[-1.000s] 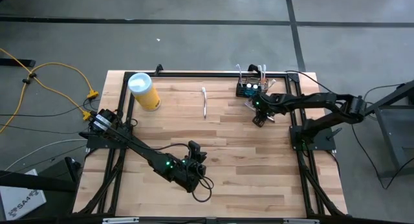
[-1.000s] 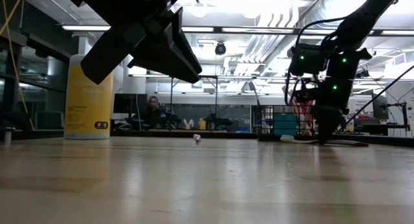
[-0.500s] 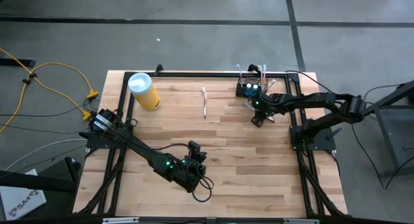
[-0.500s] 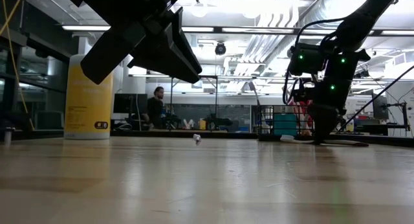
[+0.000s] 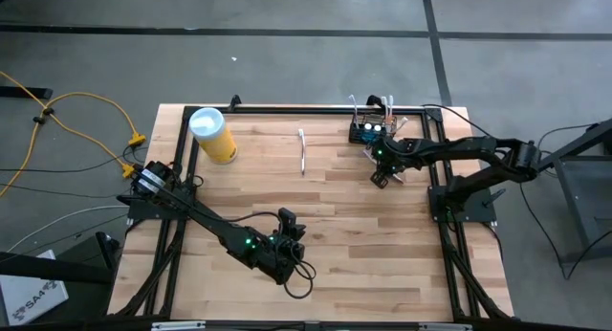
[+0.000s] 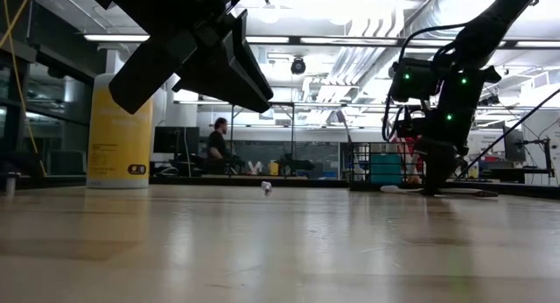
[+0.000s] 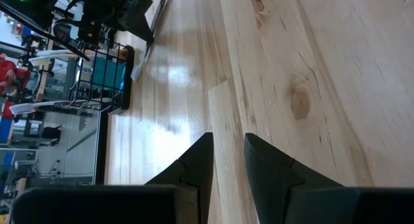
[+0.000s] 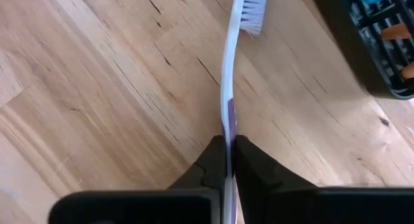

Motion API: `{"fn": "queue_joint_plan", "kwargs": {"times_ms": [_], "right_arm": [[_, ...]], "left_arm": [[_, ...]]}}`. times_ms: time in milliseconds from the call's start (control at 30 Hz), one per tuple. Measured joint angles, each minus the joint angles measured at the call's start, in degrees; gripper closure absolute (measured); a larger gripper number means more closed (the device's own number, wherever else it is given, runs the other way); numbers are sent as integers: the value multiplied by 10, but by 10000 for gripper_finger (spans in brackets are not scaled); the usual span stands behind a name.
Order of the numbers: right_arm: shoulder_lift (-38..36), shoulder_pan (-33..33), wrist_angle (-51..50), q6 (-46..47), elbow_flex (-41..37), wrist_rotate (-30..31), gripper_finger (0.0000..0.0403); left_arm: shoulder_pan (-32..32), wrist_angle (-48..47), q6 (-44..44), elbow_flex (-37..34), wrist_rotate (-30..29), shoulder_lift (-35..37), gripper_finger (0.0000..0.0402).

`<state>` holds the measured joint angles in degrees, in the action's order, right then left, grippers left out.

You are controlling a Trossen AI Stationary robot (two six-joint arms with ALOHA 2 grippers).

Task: Pick & Place toothbrushing station
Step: Put the right violet toothbrush into the black wire organizer

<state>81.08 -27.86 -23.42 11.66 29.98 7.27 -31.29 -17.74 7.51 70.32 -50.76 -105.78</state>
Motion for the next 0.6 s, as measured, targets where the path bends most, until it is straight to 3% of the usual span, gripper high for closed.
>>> {"fn": "queue_joint_plan", "kwargs": {"times_ms": [300,433,600], "right_arm": [[-20,20,26,0,-2,-5,397],[-67,73,22,31,-5,-35,397],[-144,176,35,89,-3,-2,398]], "left_arm": [[0,5,-24,0,-1,1,321],[5,18,-39,0,-1,11,321],[29,55,-43,1,1,22,321]]}}
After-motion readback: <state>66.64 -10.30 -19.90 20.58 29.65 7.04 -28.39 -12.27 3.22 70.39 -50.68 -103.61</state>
